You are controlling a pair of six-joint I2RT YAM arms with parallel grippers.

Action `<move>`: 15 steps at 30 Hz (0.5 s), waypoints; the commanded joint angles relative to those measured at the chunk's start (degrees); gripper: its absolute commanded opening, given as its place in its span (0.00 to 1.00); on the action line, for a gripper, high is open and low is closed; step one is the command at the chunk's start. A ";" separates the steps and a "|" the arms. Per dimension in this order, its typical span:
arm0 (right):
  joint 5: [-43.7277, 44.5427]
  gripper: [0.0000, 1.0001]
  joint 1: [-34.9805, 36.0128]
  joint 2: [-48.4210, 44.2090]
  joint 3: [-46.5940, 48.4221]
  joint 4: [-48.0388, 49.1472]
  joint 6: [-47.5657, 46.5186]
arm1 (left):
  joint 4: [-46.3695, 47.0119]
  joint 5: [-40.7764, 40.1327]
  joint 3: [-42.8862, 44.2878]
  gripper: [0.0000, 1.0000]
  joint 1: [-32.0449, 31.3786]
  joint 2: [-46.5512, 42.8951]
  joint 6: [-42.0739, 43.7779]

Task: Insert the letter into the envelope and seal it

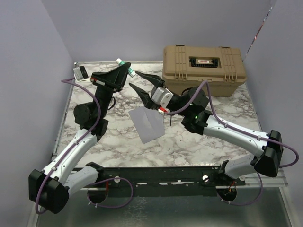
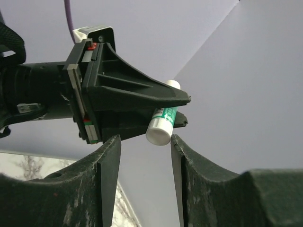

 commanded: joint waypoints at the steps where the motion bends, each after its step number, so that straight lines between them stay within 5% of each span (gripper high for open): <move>1: 4.03 0.48 1.01 1.27 2.70 4.12 -3.62 | -1.66 -0.99 0.07 0.00 -0.19 -0.72 -1.64; 7: 5.56 0.47 1.05 2.15 3.94 2.62 -3.37 | -1.76 -1.21 -0.11 0.00 -0.19 -0.43 -2.07; 15: 9.10 0.21 1.08 3.33 5.03 1.98 -2.04 | -1.76 -1.19 0.43 0.00 -0.19 -0.17 -3.40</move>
